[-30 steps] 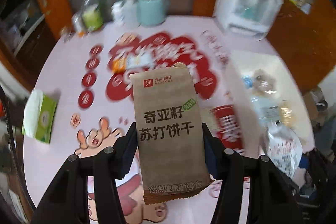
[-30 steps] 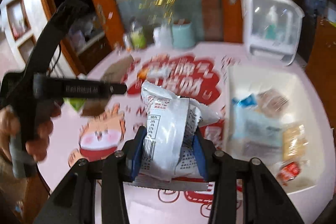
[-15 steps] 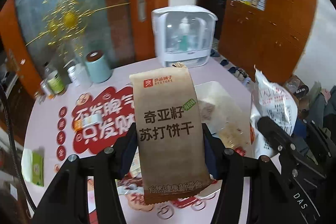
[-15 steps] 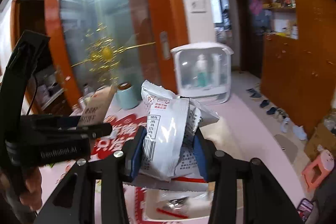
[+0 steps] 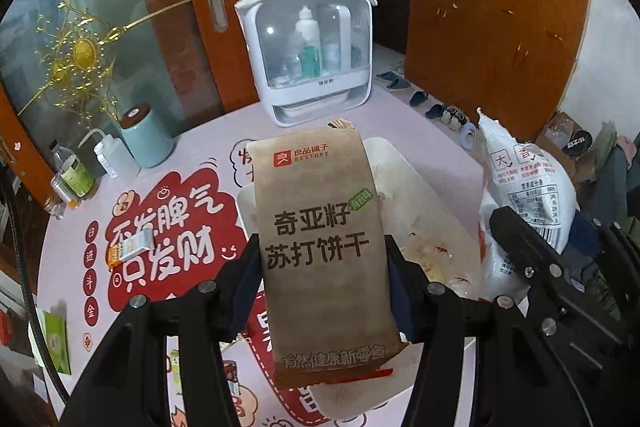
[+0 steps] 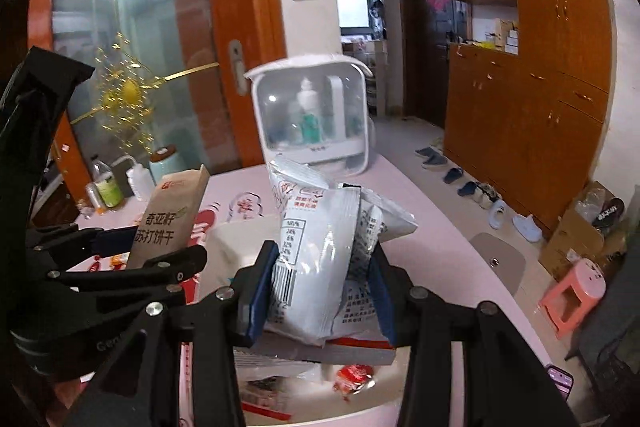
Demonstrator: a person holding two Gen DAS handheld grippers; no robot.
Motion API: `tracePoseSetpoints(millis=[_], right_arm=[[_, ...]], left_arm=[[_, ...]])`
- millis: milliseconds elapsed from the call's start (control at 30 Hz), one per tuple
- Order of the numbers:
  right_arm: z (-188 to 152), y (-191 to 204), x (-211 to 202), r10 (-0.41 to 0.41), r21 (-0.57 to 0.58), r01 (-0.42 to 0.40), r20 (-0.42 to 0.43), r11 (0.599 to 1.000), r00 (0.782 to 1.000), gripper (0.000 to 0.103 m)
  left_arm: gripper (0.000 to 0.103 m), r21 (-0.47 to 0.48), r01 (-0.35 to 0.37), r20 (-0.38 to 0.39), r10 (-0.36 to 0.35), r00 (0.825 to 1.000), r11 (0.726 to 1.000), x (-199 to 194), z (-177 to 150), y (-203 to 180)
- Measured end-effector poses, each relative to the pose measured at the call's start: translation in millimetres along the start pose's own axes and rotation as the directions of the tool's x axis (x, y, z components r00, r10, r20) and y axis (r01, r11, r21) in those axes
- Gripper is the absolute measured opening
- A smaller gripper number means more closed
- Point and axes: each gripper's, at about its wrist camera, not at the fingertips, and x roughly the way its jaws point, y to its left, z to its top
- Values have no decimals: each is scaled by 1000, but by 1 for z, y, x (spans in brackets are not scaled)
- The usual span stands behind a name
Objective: Organize snacks
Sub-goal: 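Carry both bags into the white box and open both tools, then withdraw both tools from the box over the remaining snacks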
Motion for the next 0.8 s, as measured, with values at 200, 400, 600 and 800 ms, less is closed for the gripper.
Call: tracePoseSetpoints(millis=[200,400,600,800], right_arm=[[-11,-4,29,-58,-23,56,-74,998,996,47],[-25,-12,53,-30,14,32,-153,999,988,54],[-28,-6,53,-34,5,35,-157,999,987,59],[-31,6,50,-15,-7,14,-172,1000,985,59]], left_arm=[[57,-2,-46,-60,45,997,999,38,-3,0],[97,-50,-58,-117,52,992,997,56,-8,14],[102,-83,-47,-129,36,991,995,53,-15,30],[102,-82,-43,-127,33,991,996,46,-26,44]])
